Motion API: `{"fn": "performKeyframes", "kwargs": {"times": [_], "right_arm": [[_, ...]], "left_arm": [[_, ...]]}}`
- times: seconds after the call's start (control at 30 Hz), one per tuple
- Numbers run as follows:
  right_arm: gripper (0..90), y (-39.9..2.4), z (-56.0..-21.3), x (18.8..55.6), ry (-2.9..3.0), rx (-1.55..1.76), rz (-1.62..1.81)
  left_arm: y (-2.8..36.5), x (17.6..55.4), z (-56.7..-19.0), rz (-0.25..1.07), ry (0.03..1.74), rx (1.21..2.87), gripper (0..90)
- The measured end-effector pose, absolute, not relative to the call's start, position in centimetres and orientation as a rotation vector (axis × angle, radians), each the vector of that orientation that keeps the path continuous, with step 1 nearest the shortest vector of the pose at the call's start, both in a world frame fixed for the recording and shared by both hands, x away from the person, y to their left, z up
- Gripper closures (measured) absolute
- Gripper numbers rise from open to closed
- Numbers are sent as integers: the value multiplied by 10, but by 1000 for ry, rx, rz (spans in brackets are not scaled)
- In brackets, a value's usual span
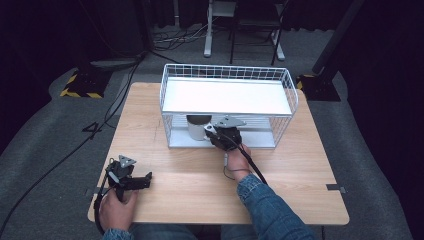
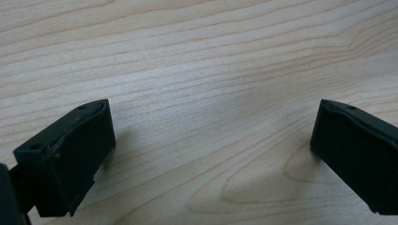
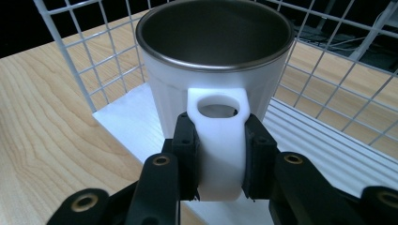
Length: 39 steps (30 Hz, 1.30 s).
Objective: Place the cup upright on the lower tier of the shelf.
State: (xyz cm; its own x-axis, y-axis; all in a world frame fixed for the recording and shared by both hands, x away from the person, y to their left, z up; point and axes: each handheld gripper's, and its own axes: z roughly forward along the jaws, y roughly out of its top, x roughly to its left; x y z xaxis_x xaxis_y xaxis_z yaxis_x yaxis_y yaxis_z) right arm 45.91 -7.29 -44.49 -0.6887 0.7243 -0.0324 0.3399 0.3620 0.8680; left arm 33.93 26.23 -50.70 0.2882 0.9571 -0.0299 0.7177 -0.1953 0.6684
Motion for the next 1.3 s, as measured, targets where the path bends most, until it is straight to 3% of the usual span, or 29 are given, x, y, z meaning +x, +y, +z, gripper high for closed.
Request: {"fn": "performKeyframes", "kwargs": {"times": [0.37,0.77,1.3], "right_arm": [[693,-78,-451,461,2200,931,1296],[504,-83,-448,460,2195,994,1366],[406,-97,-422,435,2261,891,1373]], "left_arm": [[262,339,-507,538,1493,1984,6],[262,339,-507,538,1493,1984,6],[262,339,-507,538,1493,1984,6]]}}
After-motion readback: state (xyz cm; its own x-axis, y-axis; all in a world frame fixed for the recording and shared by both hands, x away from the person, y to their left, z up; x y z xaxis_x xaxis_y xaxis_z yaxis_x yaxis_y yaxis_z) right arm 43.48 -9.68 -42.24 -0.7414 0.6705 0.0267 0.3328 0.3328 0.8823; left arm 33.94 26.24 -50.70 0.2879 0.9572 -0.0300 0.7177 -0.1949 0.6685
